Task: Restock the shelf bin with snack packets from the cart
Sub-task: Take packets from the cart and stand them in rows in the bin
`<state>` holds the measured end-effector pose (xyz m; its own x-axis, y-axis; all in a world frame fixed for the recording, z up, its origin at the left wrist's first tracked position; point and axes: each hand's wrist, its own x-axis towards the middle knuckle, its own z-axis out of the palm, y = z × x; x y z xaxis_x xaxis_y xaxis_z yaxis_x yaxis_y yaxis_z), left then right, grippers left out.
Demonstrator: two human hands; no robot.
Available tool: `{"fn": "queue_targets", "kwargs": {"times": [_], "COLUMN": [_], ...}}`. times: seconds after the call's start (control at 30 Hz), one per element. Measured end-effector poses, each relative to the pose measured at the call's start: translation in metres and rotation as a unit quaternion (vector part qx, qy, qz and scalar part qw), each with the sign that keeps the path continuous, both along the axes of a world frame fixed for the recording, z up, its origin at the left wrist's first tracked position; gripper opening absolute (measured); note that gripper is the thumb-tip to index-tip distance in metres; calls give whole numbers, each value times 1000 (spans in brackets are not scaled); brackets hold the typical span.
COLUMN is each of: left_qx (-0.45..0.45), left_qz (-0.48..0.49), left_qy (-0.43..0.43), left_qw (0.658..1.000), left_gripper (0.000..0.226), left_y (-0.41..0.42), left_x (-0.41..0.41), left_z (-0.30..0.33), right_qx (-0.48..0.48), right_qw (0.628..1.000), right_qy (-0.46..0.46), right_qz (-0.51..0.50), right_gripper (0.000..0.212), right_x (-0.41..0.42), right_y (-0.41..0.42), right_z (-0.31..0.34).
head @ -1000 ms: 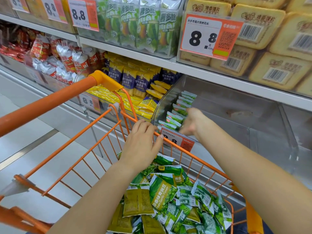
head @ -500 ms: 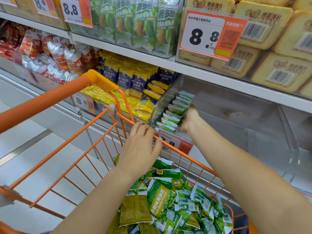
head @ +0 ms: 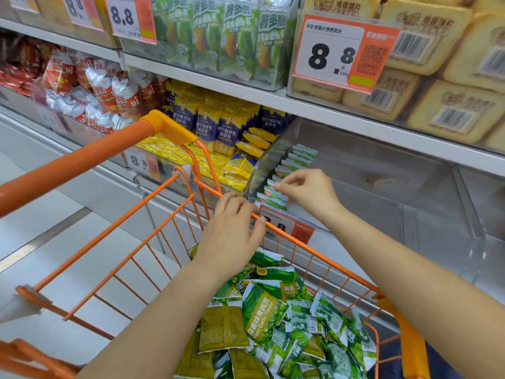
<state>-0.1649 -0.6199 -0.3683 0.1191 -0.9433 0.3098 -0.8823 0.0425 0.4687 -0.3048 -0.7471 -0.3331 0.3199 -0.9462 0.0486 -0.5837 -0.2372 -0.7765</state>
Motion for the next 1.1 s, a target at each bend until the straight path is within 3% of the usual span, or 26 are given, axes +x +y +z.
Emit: {"fn": "queue_targets", "kwargs": {"times": [0.1,0.27,0.4,0.5,0.57,0.63,0.67,0.73,0.8,0.87,0.97,1.03,1.1], "left_qx": [-2,-4,5,-85,-118,-13,68,214,306,364,423,426,404], "left_qz": [-7,-14,-18,11,24,-5,-29,-70,-97,-120,-164,-192,-211], "left_qy": [-4,-10,-20,-16,59,85,20,-139,-202,-159,-104,-87,-15], "left_qw": [1000,1000,1000,996,991,996,997,964,925,910,885,880,890], "left_gripper": [38,50,41,27,17,34,38,39,39,42,41,37,25], "left_y": [-1,-1,-1,2,8,13,15,18,19,17,17,18,18], "left_x": [1,3,5,2,1,1,1,1,3,5,2,-4,-7], "left_z": [0,-2,-2,8,25,33,31,22,13,4,-8,-10,-2], "right_qx": [-4,18,-93,-217,-237,-178,-131,-87,-73,-75,-60,-39,-36], "right_qw": [993,993,984,975,970,980,981,947,907,889,893,896,894], "right_qy": [95,99,153,46,-17,11,68,223,324,367,362,351,353], "right_qz": [75,59,19,13,39,87,126,214,260,265,261,268,275], "right_gripper": [7,6,12,12,9,8,9,21,30,33,35,39,42], "right_x": [2,11,-4,-25,-40,-52,-55,-55,-53,-51,-52,-53,-53], "right_y": [2,-1,19,62,91,111,117,126,136,140,139,137,138], "right_z": [-4,-8,0,7,9,7,4,-8,-20,-29,-34,-33,-32]}}
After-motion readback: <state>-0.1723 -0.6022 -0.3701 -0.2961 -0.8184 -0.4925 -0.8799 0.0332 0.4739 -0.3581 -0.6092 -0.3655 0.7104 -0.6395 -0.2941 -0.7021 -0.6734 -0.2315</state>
